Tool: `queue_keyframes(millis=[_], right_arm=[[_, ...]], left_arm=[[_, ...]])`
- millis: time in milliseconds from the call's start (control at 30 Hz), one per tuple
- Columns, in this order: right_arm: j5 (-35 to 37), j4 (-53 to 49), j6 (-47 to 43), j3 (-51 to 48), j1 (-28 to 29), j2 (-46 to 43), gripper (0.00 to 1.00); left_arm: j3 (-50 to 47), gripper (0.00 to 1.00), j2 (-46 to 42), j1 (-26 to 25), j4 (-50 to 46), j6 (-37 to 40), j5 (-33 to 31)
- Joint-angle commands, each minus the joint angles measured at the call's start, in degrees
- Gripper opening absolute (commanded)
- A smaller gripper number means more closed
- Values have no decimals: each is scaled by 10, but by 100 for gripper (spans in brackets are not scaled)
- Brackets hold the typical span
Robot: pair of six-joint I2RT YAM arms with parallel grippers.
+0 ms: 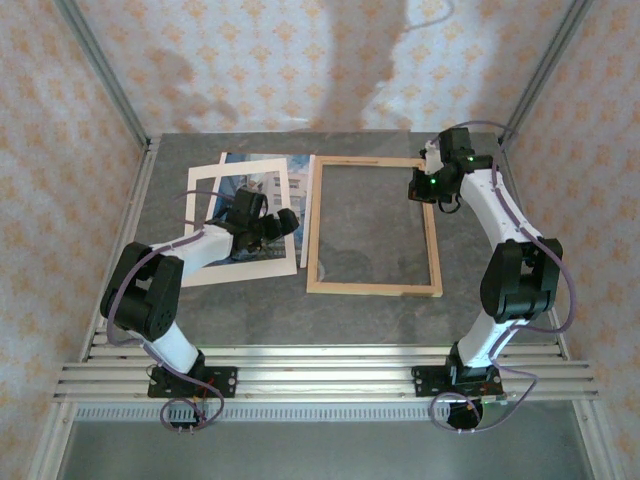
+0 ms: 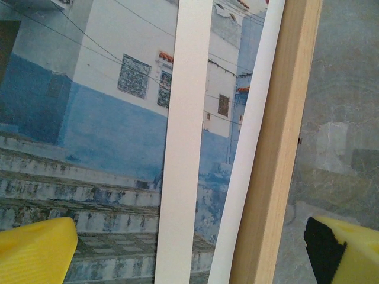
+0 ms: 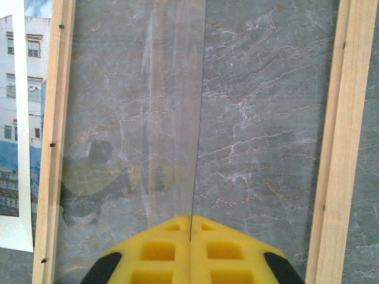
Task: Put the photo into the frame
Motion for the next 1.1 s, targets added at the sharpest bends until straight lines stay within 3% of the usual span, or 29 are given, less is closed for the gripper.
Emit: queue_keyframes(millis=[0, 800, 900, 1067], right_arm=[[12, 3, 10, -15, -4, -25, 0], [-10, 18, 4, -19, -5, -35, 0], [-30, 20, 9, -16, -4, -44, 0], [-123, 19, 26, 9, -5, -70, 0]], left_arm=[[19, 100, 10, -3, 5, -2, 5], [15, 100, 8, -6, 6, -3, 4], [15, 100, 9, -6, 6, -4, 4], [21, 100, 8, -6, 5, 0, -1]])
